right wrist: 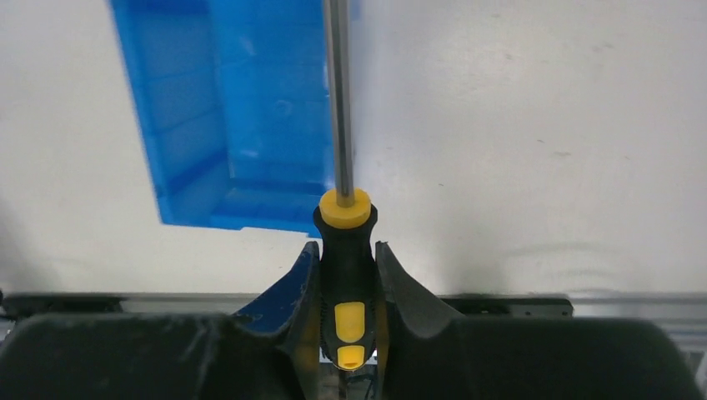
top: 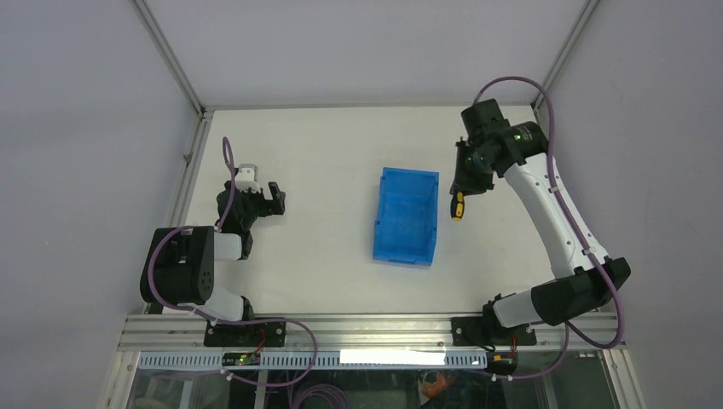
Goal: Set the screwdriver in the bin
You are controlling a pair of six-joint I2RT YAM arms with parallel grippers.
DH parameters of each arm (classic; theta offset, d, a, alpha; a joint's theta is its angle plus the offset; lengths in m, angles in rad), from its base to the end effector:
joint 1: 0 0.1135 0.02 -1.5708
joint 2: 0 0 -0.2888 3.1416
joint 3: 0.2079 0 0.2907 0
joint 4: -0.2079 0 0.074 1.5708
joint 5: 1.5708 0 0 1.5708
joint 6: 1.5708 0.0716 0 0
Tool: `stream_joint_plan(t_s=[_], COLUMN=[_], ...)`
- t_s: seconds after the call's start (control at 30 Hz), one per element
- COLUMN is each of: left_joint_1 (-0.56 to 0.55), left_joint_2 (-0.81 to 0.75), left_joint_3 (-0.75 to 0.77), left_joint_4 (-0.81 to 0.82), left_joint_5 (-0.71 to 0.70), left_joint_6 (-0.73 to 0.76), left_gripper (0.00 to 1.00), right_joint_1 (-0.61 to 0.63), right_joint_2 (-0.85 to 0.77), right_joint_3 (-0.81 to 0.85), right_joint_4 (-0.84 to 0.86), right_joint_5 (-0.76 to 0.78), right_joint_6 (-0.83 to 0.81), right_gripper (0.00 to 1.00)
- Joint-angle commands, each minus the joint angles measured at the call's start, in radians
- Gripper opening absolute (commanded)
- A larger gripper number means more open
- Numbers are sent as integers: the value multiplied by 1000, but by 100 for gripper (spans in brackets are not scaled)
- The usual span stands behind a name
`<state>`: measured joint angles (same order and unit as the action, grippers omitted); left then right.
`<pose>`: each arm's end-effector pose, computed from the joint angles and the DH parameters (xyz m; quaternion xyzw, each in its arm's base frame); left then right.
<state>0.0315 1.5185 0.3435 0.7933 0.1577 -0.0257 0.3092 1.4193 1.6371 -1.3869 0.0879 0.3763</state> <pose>0.3044 -0.0017 0.1087 0.0205 0.8268 -0.0636 0.5586 0.2858 0.0847 0.3853 0.0416 0.9781 0.0264 0.2022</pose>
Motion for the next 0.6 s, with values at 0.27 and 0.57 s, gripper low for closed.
stream_joint_plan(t_s=[0.27,0.57], left_joint_1=[-10,-10], left_joint_2=[-12,-12], left_joint_3=[17,17], left_joint_4=[56,55], left_joint_5=[5,5], left_joint_6=[0,0], left_gripper=[99,99], right_joint_1=[337,389], right_joint_2=[49,232], right_joint_3=[-152,-331], right_joint_4=[368,535], right_joint_5=[-25,-18], right_joint_6=[139,141], right_gripper=[0,0])
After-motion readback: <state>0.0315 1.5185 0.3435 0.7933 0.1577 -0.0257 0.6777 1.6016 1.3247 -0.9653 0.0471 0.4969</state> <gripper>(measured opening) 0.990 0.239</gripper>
